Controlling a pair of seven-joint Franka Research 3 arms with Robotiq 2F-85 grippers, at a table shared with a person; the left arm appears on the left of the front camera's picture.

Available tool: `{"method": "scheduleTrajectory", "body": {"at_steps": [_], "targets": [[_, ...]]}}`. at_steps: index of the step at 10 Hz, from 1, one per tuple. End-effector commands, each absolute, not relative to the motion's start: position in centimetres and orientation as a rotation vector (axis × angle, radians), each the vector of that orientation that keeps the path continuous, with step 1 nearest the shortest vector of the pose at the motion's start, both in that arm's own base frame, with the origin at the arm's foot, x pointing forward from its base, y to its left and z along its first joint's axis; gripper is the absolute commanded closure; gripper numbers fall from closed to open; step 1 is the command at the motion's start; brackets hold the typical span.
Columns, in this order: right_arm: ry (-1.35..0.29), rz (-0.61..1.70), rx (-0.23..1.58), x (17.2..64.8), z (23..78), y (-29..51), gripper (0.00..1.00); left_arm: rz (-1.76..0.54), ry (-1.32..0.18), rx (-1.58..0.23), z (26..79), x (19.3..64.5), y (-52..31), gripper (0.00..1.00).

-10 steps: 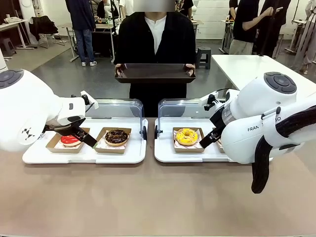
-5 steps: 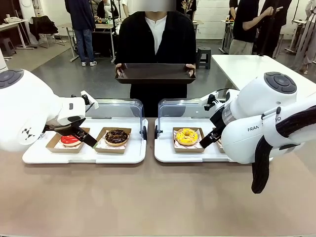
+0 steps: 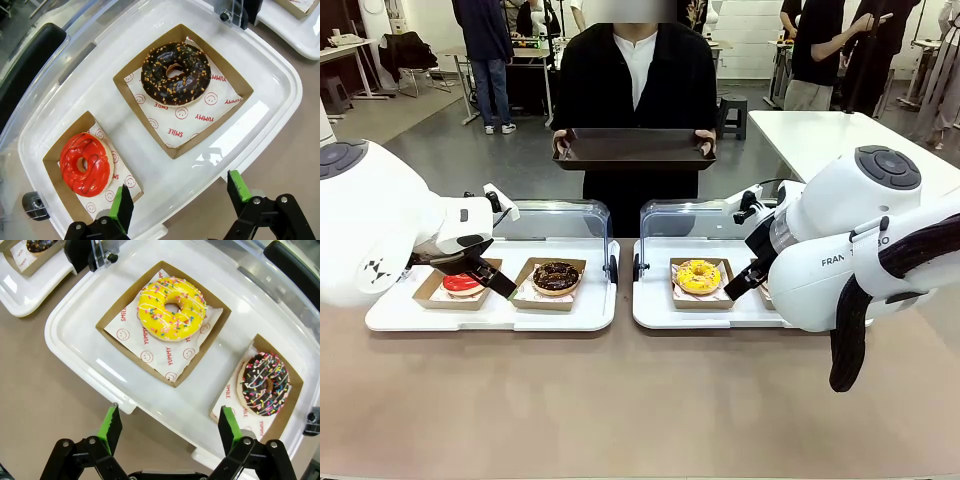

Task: Provide the desired donut to the person.
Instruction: Pick up and lift the Paper togo box containing the Donut pointed at by the person.

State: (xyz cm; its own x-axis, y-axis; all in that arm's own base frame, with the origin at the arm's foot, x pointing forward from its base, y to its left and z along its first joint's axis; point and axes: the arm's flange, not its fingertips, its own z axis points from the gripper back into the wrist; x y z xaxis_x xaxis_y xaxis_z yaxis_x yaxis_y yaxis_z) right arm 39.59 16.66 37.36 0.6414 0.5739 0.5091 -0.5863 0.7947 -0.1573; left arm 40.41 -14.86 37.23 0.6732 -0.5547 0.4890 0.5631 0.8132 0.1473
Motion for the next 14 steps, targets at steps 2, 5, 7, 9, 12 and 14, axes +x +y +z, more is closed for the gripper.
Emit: {"method": "scheduleTrajectory", "body": {"at_steps": [2, 5, 7, 9, 12, 14], "targets": [[-0.585, 0.656, 0.008, 39.2, 38.2, 16.0, 0.0, -0.629, -0.545, -0.016, 37.2, 40.4, -14.9, 0.0], [-0.6, 0.665, 0.014, 35.5, 44.2, 12.7, 0.0, -0.721, -0.542, -0.034, 43.9, 36.5, -12.1, 0.0], [-0.583, 0.666, -0.01, 32.4, 48.8, 10.0, 0.0, -0.778, -0.537, -0.028, 49.3, 34.4, -10.5, 0.0], [-0.545, 0.668, -0.037, 29.9, 52.0, 7.9, 0.0, -0.759, -0.535, 0.0, 53.3, 33.6, -9.3, 0.0], [-0.559, 0.647, -0.077, 28.0, 55.4, 6.8, 0.0, -0.692, -0.58, 0.035, 56.1, 32.7, -8.3, 0.0], [-0.555, 0.64, -0.036, 29.3, 55.0, 7.5, 0.0, -0.734, -0.56, -0.01, 55.6, 32.4, -8.7, 0.0]]}}
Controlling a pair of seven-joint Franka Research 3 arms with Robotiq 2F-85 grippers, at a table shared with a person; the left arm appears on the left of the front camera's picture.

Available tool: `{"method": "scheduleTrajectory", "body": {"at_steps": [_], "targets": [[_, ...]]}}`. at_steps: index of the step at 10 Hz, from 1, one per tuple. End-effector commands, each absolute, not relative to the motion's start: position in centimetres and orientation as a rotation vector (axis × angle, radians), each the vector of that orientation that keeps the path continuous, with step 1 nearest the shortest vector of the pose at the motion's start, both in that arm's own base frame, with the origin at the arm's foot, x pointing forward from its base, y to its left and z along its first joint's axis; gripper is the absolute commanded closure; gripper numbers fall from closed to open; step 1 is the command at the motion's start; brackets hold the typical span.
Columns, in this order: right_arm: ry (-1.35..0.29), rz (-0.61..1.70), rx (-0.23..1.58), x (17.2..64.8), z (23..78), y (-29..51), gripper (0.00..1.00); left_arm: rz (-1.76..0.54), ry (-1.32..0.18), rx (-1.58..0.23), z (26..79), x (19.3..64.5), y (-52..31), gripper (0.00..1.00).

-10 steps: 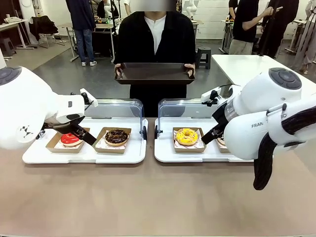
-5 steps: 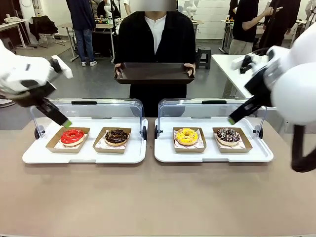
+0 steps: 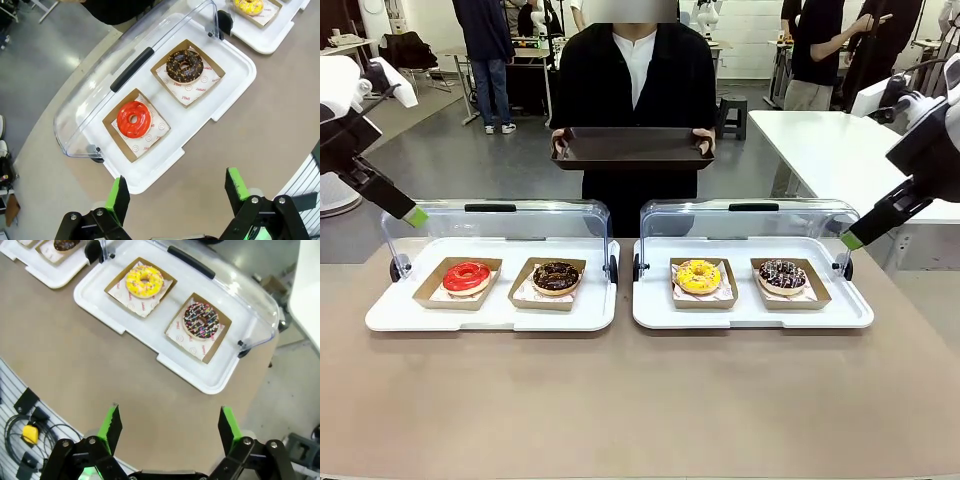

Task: Provide the desired donut to the person.
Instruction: Pick up and lift the Paper togo box containing the Donut pointed at by the person.

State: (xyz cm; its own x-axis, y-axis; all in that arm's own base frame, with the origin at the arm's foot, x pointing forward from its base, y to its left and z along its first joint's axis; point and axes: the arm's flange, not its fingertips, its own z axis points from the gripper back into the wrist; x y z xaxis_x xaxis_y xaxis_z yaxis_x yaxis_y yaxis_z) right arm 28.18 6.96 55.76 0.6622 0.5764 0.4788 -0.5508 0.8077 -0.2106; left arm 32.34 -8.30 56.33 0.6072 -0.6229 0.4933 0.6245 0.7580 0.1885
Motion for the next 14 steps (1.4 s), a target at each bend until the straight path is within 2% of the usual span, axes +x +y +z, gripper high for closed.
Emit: {"method": "scheduleTrajectory", "body": {"at_steps": [1, 4, 6, 8, 10, 11, 14], "targets": [[-0.555, 0.64, -0.036, 29.3, 55.0, 7.5, 0.0, -0.734, -0.56, -0.01, 55.6, 32.4, -8.7, 0.0], [-0.546, 0.639, -0.048, 28.8, 55.2, 7.2, 0.0, -0.727, -0.557, -0.003, 55.8, 32.4, -8.5, 0.0], [-0.518, 0.748, 0.252, 30.7, 56.0, 3.9, 0.0, -0.805, -0.616, -0.22, 57.1, 33.6, -4.9, 0.0], [-0.605, 0.854, 0.549, 32.1, 55.7, 0.4, 0.0, -0.884, -0.676, -0.484, 56.6, 35.1, -1.6, 0.0], [-0.665, 0.897, 0.76, 32.9, 55.6, -3.0, 0.0, -0.889, -0.692, -0.623, 56.5, 35.7, 0.8, 0.0], [-0.679, 0.892, 0.828, 33.3, 55.4, -4.7, 0.0, -0.888, -0.688, -0.679, 56.5, 36.1, 2.1, 0.0], [-0.751, 0.867, 0.87, 33.9, 55.0, -8.3, 0.0, -0.831, -0.724, -0.726, 56.7, 36.7, 5.7, 0.0]]}}
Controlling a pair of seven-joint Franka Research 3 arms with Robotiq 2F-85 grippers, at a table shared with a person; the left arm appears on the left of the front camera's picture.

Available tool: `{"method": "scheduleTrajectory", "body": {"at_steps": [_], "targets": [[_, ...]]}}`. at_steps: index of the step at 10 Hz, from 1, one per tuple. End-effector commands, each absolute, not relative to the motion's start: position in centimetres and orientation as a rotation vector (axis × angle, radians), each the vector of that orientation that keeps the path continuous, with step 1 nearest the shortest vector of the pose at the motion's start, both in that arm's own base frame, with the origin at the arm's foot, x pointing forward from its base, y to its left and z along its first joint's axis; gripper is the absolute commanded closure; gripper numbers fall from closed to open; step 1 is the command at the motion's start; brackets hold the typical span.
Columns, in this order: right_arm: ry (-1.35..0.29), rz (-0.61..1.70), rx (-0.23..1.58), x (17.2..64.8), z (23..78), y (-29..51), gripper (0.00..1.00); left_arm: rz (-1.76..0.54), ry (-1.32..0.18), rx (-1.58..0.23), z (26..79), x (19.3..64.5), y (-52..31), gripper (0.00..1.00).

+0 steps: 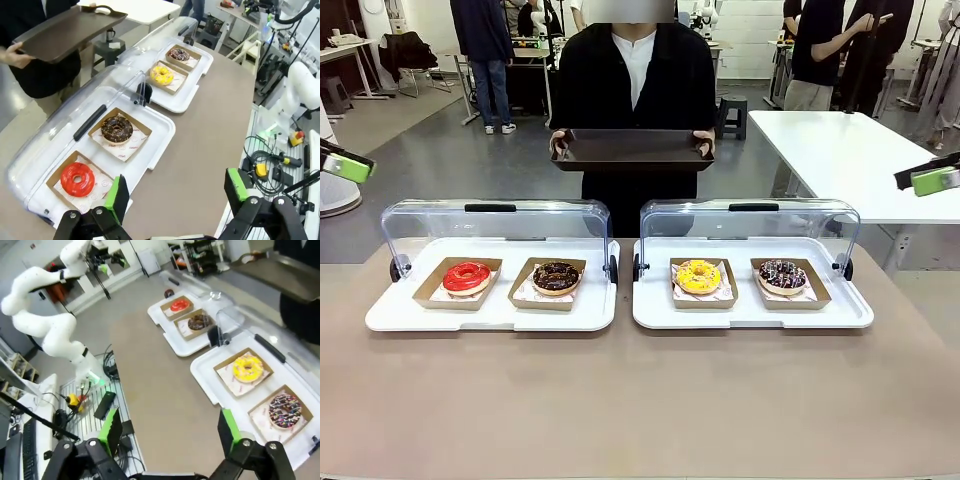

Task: Provide the desired donut to the person.
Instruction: Pick up and lift the Paper togo box containing the Donut pointed at by the person.

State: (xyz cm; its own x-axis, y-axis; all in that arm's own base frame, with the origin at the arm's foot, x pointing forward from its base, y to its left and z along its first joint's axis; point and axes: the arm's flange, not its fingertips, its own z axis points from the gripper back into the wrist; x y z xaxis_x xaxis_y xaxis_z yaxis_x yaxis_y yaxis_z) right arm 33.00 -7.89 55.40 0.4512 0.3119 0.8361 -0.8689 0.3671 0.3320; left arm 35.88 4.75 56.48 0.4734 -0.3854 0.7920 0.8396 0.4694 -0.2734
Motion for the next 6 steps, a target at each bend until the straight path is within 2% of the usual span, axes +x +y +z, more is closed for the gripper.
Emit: {"method": "scheduleTrajectory", "body": {"at_steps": [1, 6], "targets": [[-0.753, 0.868, 0.873, 34.0, 54.9, -8.9, 0.0, -0.828, -0.731, -0.735, 56.9, 36.7, 6.7, 0.0], [-0.747, 0.888, 0.923, 34.5, 53.3, -11.4, 0.0, -0.912, -0.72, -0.753, 57.7, 36.7, 7.9, 0.0]]}}
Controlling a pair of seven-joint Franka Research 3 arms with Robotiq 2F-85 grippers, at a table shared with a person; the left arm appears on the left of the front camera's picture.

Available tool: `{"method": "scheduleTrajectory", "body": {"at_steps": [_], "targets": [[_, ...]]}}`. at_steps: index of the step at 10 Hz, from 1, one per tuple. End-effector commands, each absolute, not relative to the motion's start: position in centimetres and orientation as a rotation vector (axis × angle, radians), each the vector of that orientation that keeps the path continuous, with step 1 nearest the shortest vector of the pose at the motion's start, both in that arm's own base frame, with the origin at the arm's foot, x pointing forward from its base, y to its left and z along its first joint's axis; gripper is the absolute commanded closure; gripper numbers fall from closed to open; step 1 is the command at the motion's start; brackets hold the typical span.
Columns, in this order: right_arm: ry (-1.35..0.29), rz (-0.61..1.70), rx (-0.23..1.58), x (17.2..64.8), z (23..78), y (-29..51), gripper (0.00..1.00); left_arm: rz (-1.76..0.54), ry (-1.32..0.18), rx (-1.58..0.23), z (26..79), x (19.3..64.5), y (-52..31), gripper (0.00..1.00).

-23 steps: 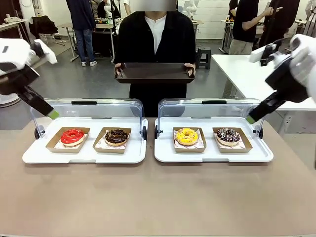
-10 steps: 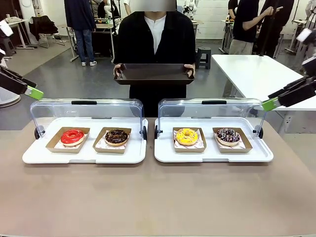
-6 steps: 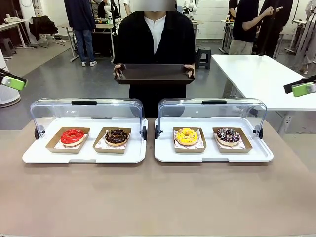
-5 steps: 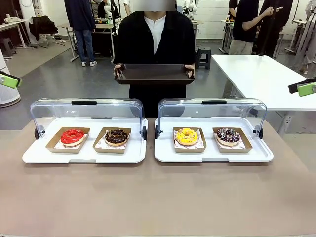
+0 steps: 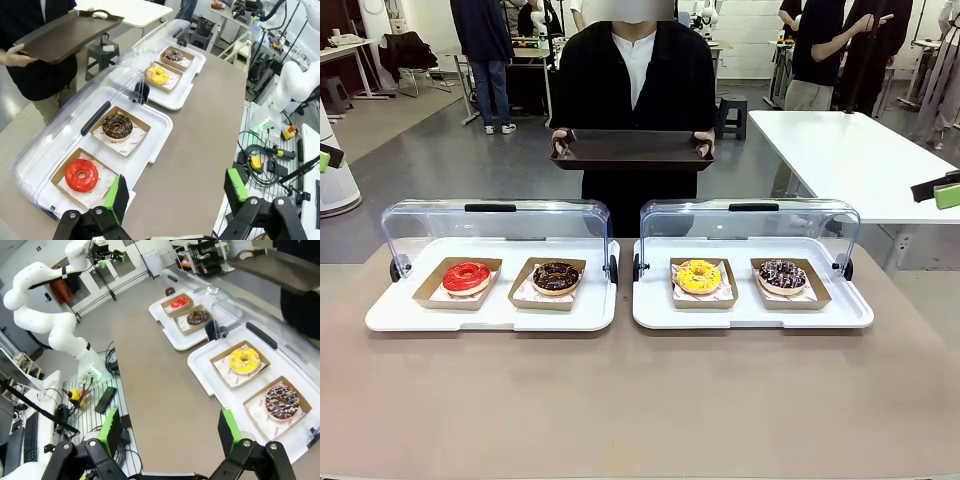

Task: Provide the desired donut to the person.
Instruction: Pick up and lift the Paper togo box containing the Donut pointed at by the person.

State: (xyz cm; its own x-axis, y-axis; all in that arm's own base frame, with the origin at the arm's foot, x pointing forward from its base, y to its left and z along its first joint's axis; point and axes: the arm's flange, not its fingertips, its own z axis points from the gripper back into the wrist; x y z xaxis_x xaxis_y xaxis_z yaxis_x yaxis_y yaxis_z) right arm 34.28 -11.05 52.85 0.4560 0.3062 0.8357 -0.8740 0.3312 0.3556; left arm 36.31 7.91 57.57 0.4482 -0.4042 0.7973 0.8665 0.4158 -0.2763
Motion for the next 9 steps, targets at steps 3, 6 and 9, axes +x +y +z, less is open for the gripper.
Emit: {"method": "scheduleTrajectory", "body": {"at_steps": [3, 6, 9], "targets": [[-0.74, 0.897, 0.905, 34.1, 53.3, -11.6, 0.0, -0.9, -0.709, -0.73, 57.2, 36.9, 8.8, 0.0], [-0.751, 0.895, 0.885, 34.0, 53.4, -11.3, 0.0, -0.871, -0.693, -0.678, 56.7, 36.9, 8.6, 0.0], [-0.773, 0.903, 0.84, 33.5, 54.0, -10.7, 0.0, -0.867, -0.678, -0.701, 56.8, 36.8, 9.1, 0.0]]}}
